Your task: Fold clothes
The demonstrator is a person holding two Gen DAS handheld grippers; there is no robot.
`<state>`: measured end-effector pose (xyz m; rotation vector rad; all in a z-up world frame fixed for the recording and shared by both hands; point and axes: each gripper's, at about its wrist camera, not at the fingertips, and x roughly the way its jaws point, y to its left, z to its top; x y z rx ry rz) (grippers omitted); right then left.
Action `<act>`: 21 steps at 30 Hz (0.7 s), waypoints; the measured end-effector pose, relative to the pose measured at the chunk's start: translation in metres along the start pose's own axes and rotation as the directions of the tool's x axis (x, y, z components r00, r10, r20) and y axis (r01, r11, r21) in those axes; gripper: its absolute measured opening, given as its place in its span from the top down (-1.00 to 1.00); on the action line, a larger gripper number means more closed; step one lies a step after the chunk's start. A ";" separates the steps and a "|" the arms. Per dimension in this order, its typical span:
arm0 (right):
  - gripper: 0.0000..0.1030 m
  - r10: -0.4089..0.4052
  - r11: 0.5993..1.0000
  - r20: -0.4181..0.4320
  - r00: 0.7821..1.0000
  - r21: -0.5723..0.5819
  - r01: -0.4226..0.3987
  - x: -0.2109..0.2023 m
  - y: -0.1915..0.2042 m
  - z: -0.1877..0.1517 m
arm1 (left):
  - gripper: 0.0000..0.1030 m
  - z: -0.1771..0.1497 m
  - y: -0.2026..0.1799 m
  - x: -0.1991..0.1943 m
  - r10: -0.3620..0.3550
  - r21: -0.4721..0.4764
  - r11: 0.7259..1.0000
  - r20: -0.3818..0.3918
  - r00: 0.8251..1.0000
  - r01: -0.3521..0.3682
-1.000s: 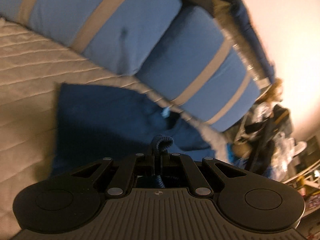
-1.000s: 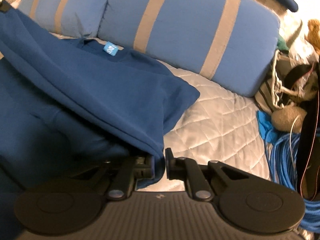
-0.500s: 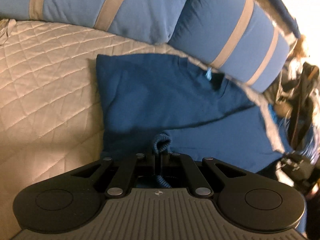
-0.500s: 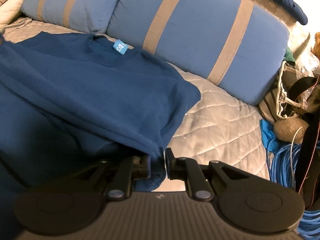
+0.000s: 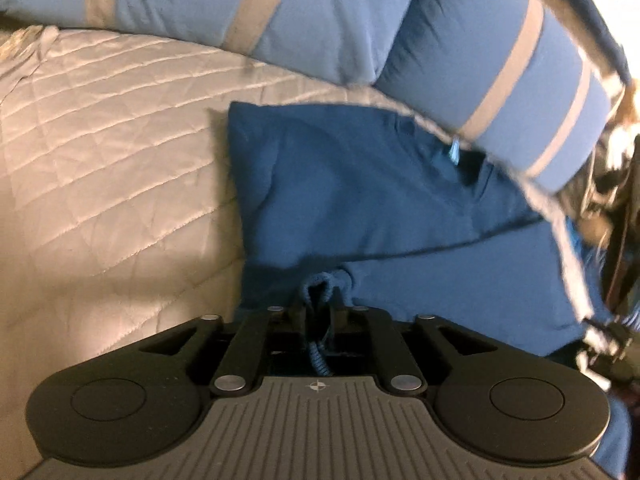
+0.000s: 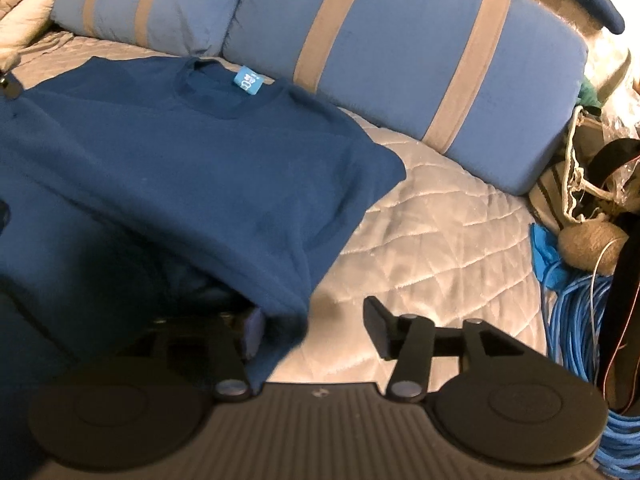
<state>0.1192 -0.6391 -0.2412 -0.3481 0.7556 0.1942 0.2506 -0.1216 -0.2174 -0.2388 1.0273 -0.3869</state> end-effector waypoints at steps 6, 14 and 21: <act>-0.54 0.122 0.987 0.039 0.992 0.101 -0.126 -0.023 -0.030 -0.003 | 0.03 0.001 -0.016 -0.034 0.014 0.121 0.992 0.081 0.997 -0.023; -0.66 0.085 0.967 0.087 0.993 0.233 -0.103 -0.020 -0.046 0.021 | -0.11 -0.017 -0.063 0.000 0.198 0.481 0.858 0.012 0.980 -0.179; -0.79 0.016 0.983 0.011 1.000 0.184 -0.018 -0.005 -0.035 0.020 | -0.12 -0.025 -0.059 -0.002 0.333 0.526 0.791 0.059 0.941 -0.313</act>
